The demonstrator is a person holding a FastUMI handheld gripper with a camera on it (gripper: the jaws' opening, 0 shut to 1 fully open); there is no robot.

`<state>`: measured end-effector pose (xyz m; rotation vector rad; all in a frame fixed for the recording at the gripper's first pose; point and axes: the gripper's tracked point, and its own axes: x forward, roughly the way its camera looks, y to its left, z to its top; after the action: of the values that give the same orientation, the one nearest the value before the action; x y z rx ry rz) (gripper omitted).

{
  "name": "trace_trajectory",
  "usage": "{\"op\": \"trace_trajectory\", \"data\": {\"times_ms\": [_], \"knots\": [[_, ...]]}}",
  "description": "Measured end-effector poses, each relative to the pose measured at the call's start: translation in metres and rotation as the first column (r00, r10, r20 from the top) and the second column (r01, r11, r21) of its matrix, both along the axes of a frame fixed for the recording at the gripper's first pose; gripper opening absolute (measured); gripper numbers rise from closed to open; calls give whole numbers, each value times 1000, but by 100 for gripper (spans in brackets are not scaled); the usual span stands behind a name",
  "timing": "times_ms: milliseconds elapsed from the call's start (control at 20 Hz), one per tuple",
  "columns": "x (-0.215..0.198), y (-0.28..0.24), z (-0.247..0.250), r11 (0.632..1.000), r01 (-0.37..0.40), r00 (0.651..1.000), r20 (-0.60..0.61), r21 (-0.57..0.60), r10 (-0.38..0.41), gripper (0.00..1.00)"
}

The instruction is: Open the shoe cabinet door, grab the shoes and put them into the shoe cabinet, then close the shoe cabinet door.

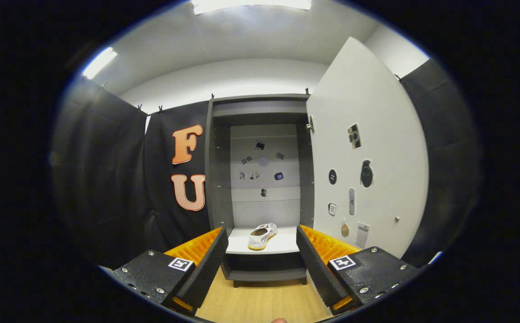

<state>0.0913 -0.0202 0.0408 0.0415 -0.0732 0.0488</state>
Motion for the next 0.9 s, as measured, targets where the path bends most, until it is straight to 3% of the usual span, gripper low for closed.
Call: {"op": "trace_trajectory", "data": {"times_ms": [500, 900], "knots": [[-52, -94, -10, 1000, 17, 1000, -12, 23, -16, 95], [-57, -210, -21, 996, 88, 996, -11, 30, -88, 95]]}}
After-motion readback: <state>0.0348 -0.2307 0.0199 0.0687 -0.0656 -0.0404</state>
